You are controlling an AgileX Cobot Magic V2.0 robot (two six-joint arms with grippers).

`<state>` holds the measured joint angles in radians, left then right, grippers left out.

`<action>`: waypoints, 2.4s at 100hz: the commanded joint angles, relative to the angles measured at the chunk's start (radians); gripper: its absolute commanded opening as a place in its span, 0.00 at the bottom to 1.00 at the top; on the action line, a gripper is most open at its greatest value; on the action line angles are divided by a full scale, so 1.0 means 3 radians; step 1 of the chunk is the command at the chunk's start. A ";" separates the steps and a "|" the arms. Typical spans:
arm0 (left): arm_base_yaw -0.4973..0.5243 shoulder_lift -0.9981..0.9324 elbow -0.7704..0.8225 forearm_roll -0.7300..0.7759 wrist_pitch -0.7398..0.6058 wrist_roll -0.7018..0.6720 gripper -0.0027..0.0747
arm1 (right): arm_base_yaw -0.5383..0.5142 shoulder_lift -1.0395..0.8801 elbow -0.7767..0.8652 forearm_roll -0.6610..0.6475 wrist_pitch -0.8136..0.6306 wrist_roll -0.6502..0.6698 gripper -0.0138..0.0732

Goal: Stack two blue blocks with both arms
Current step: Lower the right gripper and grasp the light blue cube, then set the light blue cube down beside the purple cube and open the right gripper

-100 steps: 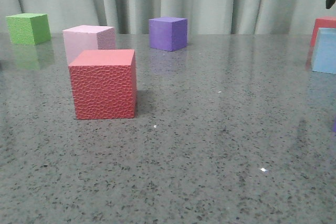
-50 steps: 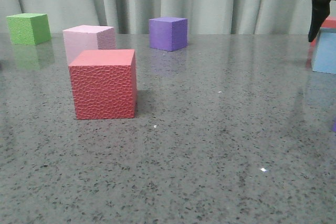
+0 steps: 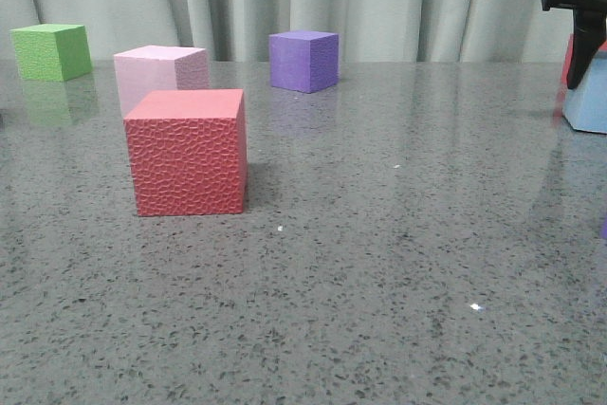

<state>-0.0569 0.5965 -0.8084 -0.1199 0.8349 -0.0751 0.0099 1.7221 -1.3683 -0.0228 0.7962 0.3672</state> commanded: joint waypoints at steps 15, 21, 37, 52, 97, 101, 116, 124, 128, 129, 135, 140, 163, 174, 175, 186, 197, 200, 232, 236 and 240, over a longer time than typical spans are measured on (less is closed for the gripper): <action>-0.0005 0.0031 -0.0105 -0.0041 -0.0259 -0.0010 0.87 | -0.0002 -0.0150 -0.0147 -0.0045 -0.0066 0.0005 0.61; -0.0005 0.0031 -0.0105 -0.0041 -0.0264 -0.0010 0.87 | -0.0002 -0.0159 -0.0192 -0.0045 -0.0012 0.0005 0.61; -0.0005 0.0031 -0.0105 -0.0041 -0.0264 -0.0010 0.87 | 0.0073 -0.0192 -0.0415 -0.0062 0.0178 -0.0003 0.61; -0.0005 0.0031 -0.0105 -0.0041 -0.0264 -0.0010 0.87 | 0.0302 -0.0202 -0.0651 -0.0081 0.0328 -0.0033 0.61; -0.0005 0.0031 -0.0105 -0.0041 -0.0264 -0.0010 0.87 | 0.1178 -0.0136 -0.0842 -0.0114 0.0316 0.0150 0.61; -0.0005 0.0031 -0.0105 -0.0041 -0.0264 -0.0010 0.87 | 0.1220 -0.0119 -0.0843 -0.0114 0.0312 0.0209 0.61; -0.0005 0.0031 -0.0105 -0.0041 -0.0264 -0.0010 0.87 | 0.1394 -0.0040 -0.0846 -0.0117 0.0244 0.0397 0.61; -0.0005 0.0031 -0.0105 -0.0041 -0.0264 -0.0010 0.87 | 0.1469 0.0013 -0.0873 -0.0128 0.0235 0.0459 0.61; -0.0005 0.0031 -0.0105 -0.0041 -0.0264 -0.0010 0.87 | 0.1507 0.0049 -0.0897 -0.0135 0.0235 0.0485 0.61; -0.0005 0.0031 -0.0105 -0.0041 -0.0264 -0.0010 0.87 | 0.1513 0.0059 -0.0903 -0.0135 0.0238 0.0493 0.61; -0.0005 0.0031 -0.0105 -0.0041 -0.0264 -0.0010 0.87 | 0.1558 0.0105 -0.0960 -0.0143 0.0245 0.0508 0.61; -0.0005 0.0031 -0.0105 -0.0041 -0.0264 -0.0010 0.87 | 0.1583 0.0144 -0.1010 -0.0143 0.0250 0.0528 0.61; -0.0005 0.0031 -0.0105 -0.0041 -0.0264 -0.0010 0.87 | 0.1596 0.0283 -0.1146 -0.0169 0.0317 0.0562 0.61; -0.0005 0.0031 -0.0105 -0.0041 -0.0264 -0.0010 0.87 | 0.1596 0.0331 -0.1155 -0.0173 0.0330 0.0569 0.61; -0.0005 0.0031 -0.0105 -0.0041 -0.0264 -0.0010 0.87 | 0.1596 0.0335 -0.1155 -0.0173 0.0330 0.0569 0.61; -0.0005 0.0031 -0.0105 -0.0041 -0.0264 -0.0010 0.87 | 0.1596 0.0367 -0.1158 -0.0176 0.0330 0.0569 0.61; -0.0005 0.0031 -0.0105 -0.0041 -0.0264 -0.0010 0.87 | 0.1596 0.0379 -0.1158 -0.0187 0.0330 0.0569 0.61; -0.0005 0.0031 -0.0105 -0.0041 -0.0264 -0.0010 0.87 | 0.1596 0.0387 -0.1158 -0.0194 0.0330 0.0569 0.61; -0.0005 0.0031 -0.0105 -0.0041 -0.0264 -0.0010 0.87 | 0.1596 0.0434 -0.1158 -0.0194 0.0343 0.0569 0.61; -0.0005 0.0031 -0.0105 -0.0041 -0.0264 -0.0010 0.87 | 0.1596 0.0434 -0.1158 -0.0194 0.0343 0.0569 0.61; -0.0005 0.0031 -0.0105 -0.0041 -0.0264 -0.0010 0.87 | 0.1596 0.0434 -0.1158 -0.0194 0.0343 0.0569 0.61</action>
<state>-0.0569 0.5965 -0.8084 -0.1199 0.8349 -0.0751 0.4907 1.9010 -1.6838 -0.0620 0.9272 0.5421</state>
